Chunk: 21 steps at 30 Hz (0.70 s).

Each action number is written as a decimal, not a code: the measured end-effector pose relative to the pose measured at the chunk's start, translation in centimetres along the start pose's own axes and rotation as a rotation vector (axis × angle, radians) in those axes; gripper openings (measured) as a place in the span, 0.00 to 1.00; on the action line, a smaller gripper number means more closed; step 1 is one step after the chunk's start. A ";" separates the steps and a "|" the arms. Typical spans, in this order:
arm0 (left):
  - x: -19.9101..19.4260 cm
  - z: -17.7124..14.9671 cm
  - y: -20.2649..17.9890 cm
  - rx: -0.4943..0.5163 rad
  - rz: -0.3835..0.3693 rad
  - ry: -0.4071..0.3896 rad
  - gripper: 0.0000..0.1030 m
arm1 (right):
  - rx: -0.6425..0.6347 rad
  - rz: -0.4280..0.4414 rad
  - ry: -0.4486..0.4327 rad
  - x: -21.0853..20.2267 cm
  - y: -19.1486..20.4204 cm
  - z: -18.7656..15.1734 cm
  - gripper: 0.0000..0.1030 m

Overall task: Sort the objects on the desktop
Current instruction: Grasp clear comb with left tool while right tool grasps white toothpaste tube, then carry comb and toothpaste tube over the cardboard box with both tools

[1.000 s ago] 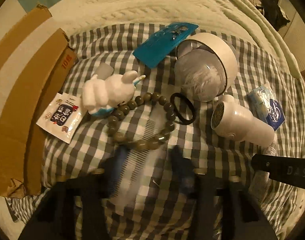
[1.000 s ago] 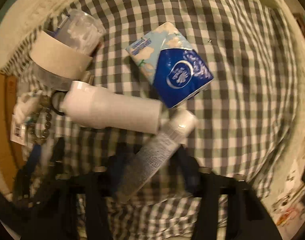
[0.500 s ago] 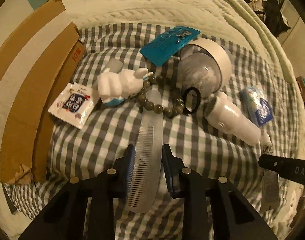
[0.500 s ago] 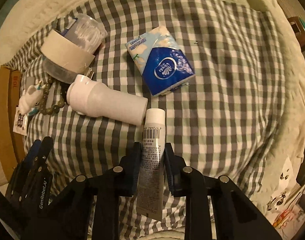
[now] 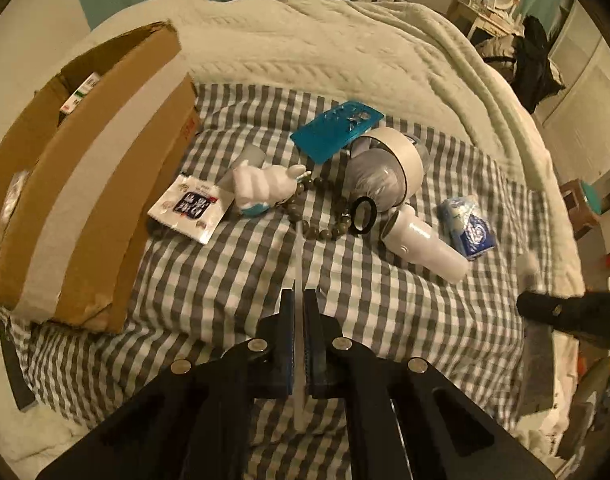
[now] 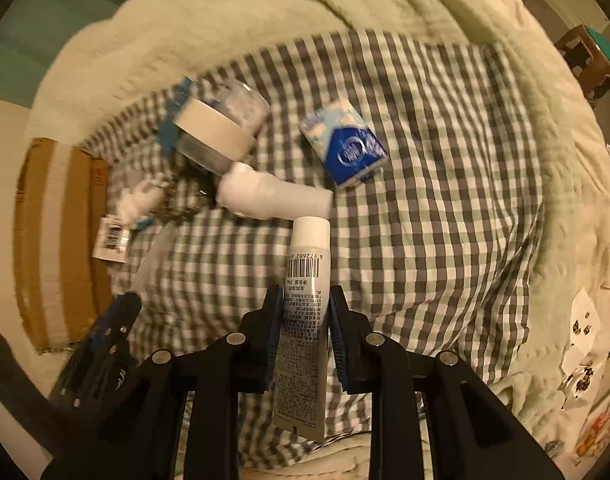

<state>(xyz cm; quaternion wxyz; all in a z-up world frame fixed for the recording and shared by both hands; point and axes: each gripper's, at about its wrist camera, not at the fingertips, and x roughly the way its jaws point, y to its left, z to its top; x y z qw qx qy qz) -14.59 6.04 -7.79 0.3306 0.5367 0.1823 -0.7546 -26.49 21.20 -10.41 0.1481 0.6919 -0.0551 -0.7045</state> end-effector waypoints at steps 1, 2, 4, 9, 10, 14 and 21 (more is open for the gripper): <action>-0.3 0.0 0.3 -0.006 -0.010 -0.002 0.03 | -0.011 -0.005 -0.023 -1.2 0.0 -0.7 0.22; -0.8 -0.2 0.5 -0.007 -0.014 -0.006 0.03 | -0.020 -0.008 -0.049 -2.0 0.6 -0.7 0.22; -1.7 -0.7 0.7 0.000 -0.018 -0.017 0.03 | -0.018 0.005 -0.075 -3.2 1.2 -1.3 0.22; -2.8 -1.5 1.8 -0.016 -0.052 -0.032 0.03 | -0.012 0.049 -0.110 -5.3 2.0 -3.3 0.22; -3.1 -1.8 2.1 -0.017 -0.059 -0.034 0.03 | -0.013 0.055 -0.122 -5.6 2.4 -3.7 0.22; -3.1 -2.4 3.1 -0.018 -0.081 -0.024 0.03 | -0.053 0.073 -0.143 -6.6 3.8 -4.7 0.22; -1.8 -2.8 4.9 -0.041 -0.107 -0.006 0.03 | -0.079 0.066 -0.136 -6.6 3.8 -5.1 0.22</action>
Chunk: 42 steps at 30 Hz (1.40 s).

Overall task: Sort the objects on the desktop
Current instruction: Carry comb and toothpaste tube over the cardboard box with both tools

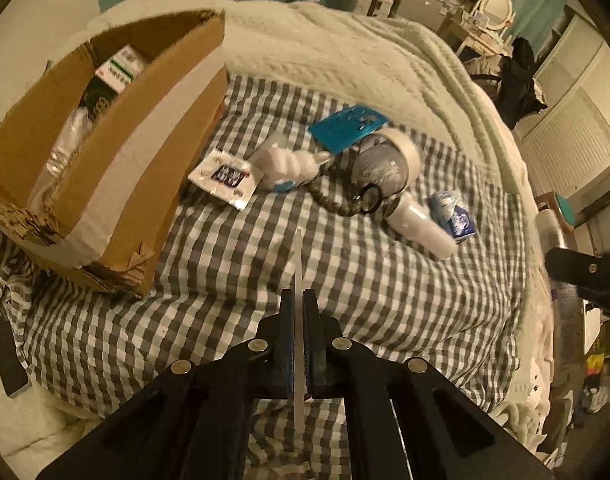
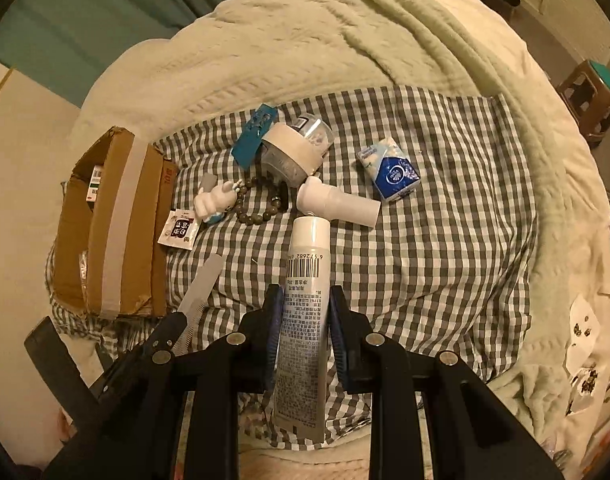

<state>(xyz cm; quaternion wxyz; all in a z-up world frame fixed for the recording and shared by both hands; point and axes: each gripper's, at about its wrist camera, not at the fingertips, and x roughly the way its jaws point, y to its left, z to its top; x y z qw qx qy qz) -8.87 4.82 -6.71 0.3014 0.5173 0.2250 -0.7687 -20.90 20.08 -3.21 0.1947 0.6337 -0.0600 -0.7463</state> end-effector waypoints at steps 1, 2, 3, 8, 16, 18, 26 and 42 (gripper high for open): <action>0.2 0.1 0.1 -0.006 -0.016 0.000 0.03 | -0.001 -0.002 0.001 0.1 -0.2 0.1 0.22; 0.3 0.2 0.0 -0.005 -0.025 -0.004 0.03 | -0.005 -0.005 0.003 0.1 -0.4 0.4 0.22; 0.4 0.4 -0.2 0.002 -0.034 -0.007 0.03 | -0.005 -0.006 0.002 0.1 -0.6 0.6 0.22; 0.5 1.7 -0.8 0.045 -0.076 -0.045 0.03 | 0.000 0.007 0.008 0.5 -2.0 2.3 0.22; 1.1 4.2 0.1 -0.031 -0.167 -0.058 0.03 | -0.015 0.022 0.033 2.1 -2.7 4.6 0.22; 1.3 4.6 0.2 -0.048 -0.177 -0.051 0.03 | -0.026 0.035 0.035 2.3 -2.4 5.1 0.22; 0.2 6.2 -0.5 -0.069 -0.186 -0.081 0.03 | -0.128 0.049 0.039 2.6 1.5 6.1 0.22; -11.4 12.2 7.0 -0.167 -0.076 -0.345 0.03 | -0.411 0.108 -0.083 -2.5 17.8 3.7 0.21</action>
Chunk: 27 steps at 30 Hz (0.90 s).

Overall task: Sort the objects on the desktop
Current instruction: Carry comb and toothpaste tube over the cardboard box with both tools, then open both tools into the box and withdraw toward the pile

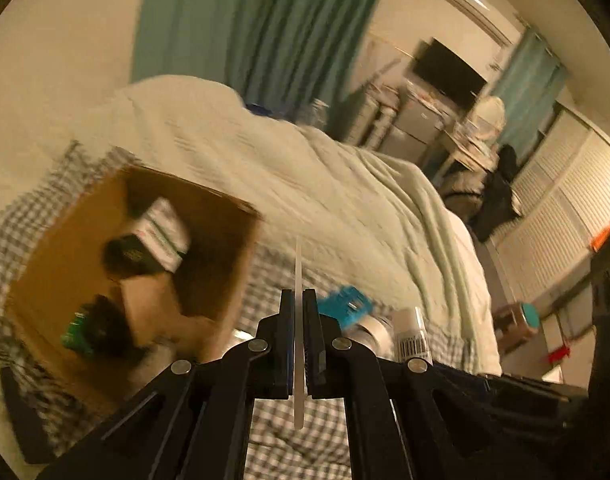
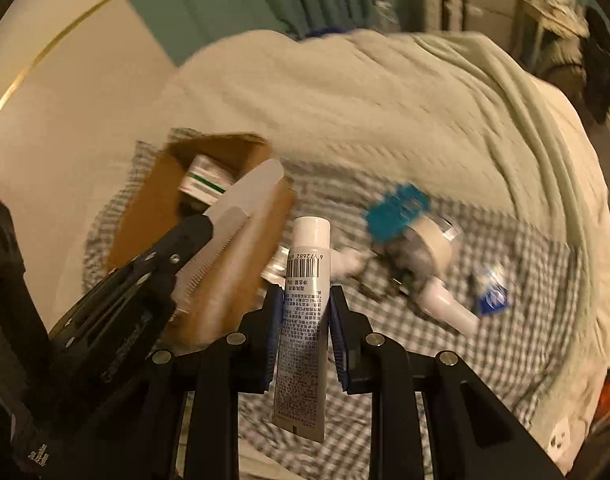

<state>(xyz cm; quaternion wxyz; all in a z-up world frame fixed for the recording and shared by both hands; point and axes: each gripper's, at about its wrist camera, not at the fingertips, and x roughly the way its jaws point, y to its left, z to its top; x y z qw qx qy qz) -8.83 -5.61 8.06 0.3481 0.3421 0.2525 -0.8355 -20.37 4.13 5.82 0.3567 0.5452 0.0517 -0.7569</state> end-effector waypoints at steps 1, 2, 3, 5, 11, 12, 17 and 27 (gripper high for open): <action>-0.4 0.4 1.3 -0.020 0.017 -0.006 0.03 | -0.017 0.000 -0.001 0.2 1.1 0.3 0.21; -0.5 0.7 2.3 -0.035 0.029 -0.011 0.03 | -0.041 -0.008 -0.007 0.5 2.6 0.6 0.21; -0.5 0.9 3.3 -0.048 0.042 -0.016 0.03 | -0.054 -0.010 -0.009 0.8 3.4 0.9 0.21; -0.5 1.4 5.4 -0.069 0.073 -0.015 0.03 | -0.082 -0.001 -0.005 1.7 5.5 1.3 0.21; 1.0 2.1 10.2 -0.158 0.136 0.019 0.03 | -0.118 0.016 0.024 5.3 9.5 2.3 0.21; 1.4 2.1 10.9 -0.168 0.151 0.024 0.03 | -0.121 0.016 0.027 6.0 10.0 2.5 0.21; 2.2 2.6 12.3 -0.173 0.201 0.032 0.03 | -0.131 0.020 0.037 8.3 11.2 3.4 0.22; 2.1 3.1 11.2 -0.151 0.306 0.008 0.72 | -0.125 -0.047 0.007 8.3 9.1 4.3 0.47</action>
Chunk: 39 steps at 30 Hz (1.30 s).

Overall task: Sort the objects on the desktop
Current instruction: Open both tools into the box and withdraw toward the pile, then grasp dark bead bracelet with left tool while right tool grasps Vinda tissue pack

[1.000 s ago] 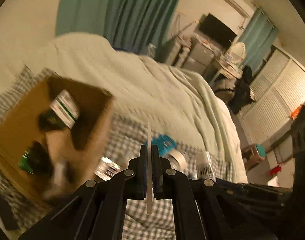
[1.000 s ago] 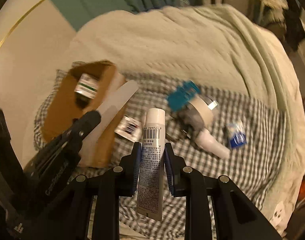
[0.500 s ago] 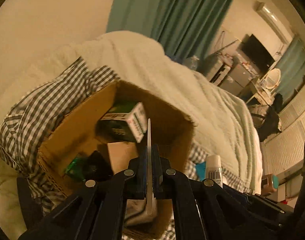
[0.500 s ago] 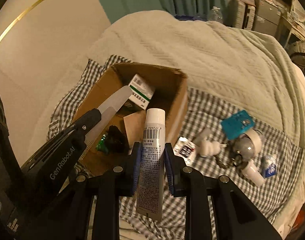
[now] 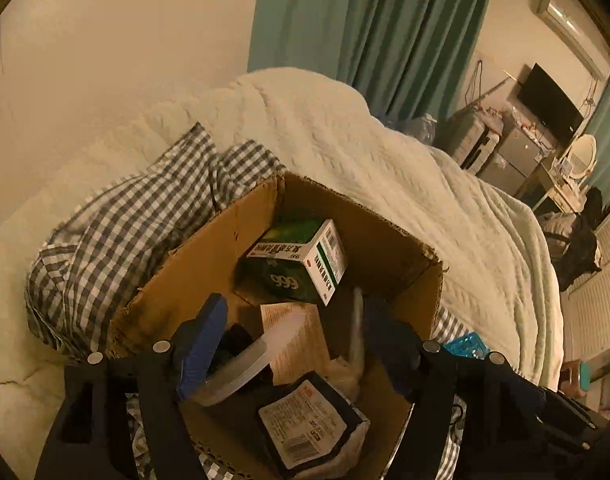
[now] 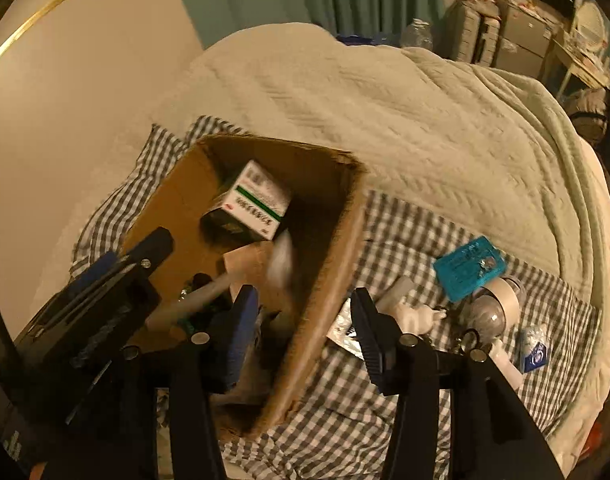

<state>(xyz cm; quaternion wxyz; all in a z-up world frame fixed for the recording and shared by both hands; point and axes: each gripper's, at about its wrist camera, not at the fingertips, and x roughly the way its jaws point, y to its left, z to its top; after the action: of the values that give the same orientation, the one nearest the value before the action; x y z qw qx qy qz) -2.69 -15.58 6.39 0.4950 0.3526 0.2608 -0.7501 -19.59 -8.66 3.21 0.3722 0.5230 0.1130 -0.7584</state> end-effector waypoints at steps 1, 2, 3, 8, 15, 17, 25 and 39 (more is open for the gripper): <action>-0.1 0.0 -0.2 0.005 0.003 0.003 0.72 | 0.018 -0.002 -0.001 -0.3 -0.8 -0.1 0.47; -0.3 -0.2 -0.5 0.015 0.006 0.005 0.72 | 0.028 -0.005 -0.003 -0.6 -1.3 0.0 0.47; -0.6 -0.4 -0.8 0.022 0.007 0.002 0.72 | 0.038 -0.009 -0.007 -1.0 -1.8 -0.1 0.47; -2.2 -1.9 -3.7 0.073 -0.010 0.008 0.72 | 0.061 -0.048 -0.037 -3.5 -4.7 -0.8 0.47; -4.6 -5.7 -9.8 0.237 -0.070 -0.006 0.79 | 0.125 -0.121 -0.053 -6.9 -11.2 -3.8 0.47; -4.8 -7.3 -11.5 0.286 -0.086 0.004 0.79 | 0.131 -0.152 -0.047 -7.5 -13.3 -5.0 0.47; -3.6 -13.2 -16.2 0.426 -0.045 0.059 0.79 | 0.237 -0.204 0.006 -8.2 -22.6 -9.7 0.47; 2.9 -19.8 -22.9 0.478 -0.045 0.200 0.79 | 0.317 -0.164 0.105 -4.7 -30.5 -13.6 0.47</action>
<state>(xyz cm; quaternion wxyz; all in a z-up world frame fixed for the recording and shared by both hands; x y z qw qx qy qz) -19.30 5.99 -7.10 0.3527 0.5258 0.1316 -0.7628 -29.92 22.33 -5.14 0.2156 0.6029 0.0537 -0.7663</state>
